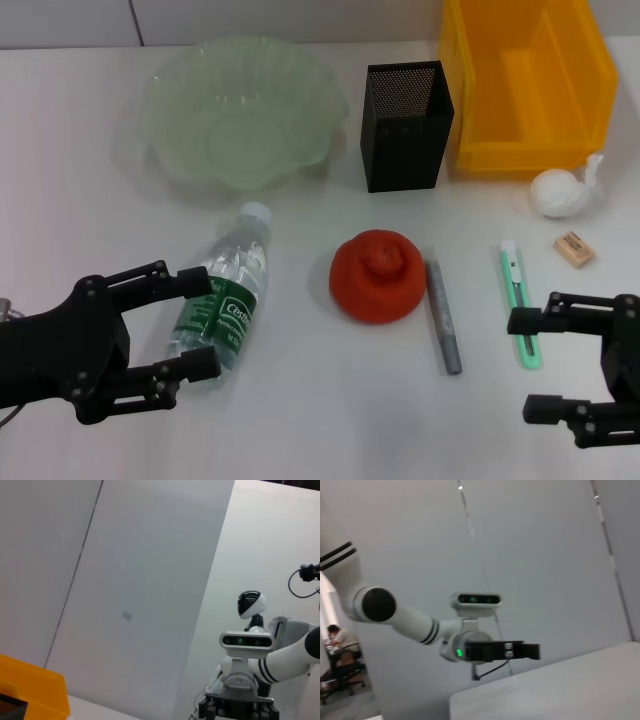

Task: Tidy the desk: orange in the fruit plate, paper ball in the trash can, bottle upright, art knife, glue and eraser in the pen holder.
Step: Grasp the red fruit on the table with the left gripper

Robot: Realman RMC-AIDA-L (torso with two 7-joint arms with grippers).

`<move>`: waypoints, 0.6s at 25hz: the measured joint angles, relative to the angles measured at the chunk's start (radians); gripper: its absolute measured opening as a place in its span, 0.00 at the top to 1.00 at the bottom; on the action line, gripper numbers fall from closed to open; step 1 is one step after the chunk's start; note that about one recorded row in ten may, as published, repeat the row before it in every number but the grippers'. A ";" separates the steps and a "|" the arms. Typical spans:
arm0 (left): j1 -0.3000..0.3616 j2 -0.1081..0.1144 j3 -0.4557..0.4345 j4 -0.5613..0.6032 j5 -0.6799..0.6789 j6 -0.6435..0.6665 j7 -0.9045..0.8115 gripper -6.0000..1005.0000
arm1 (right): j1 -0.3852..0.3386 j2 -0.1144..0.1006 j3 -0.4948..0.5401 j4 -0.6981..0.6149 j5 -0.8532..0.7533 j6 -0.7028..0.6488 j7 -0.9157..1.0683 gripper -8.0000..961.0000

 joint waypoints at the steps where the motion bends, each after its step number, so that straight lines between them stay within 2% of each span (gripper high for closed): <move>1: -0.004 0.000 0.001 0.001 0.004 0.000 -0.002 0.22 | 0.006 0.002 -0.014 0.002 -0.001 0.002 0.000 0.22; 3: -0.004 0.000 0.001 0.001 0.004 0.000 -0.002 0.22 | 0.011 0.003 -0.018 0.005 -0.001 0.004 0.000 0.22; 6: -0.018 -0.001 0.002 0.003 0.011 -0.003 -0.015 0.22 | 0.029 0.016 -0.019 0.016 -0.002 0.012 0.000 0.22; 15: -0.025 -0.002 0.005 0.004 0.012 -0.003 -0.018 0.22 | 0.068 0.017 -0.023 0.057 -0.003 0.039 0.000 0.22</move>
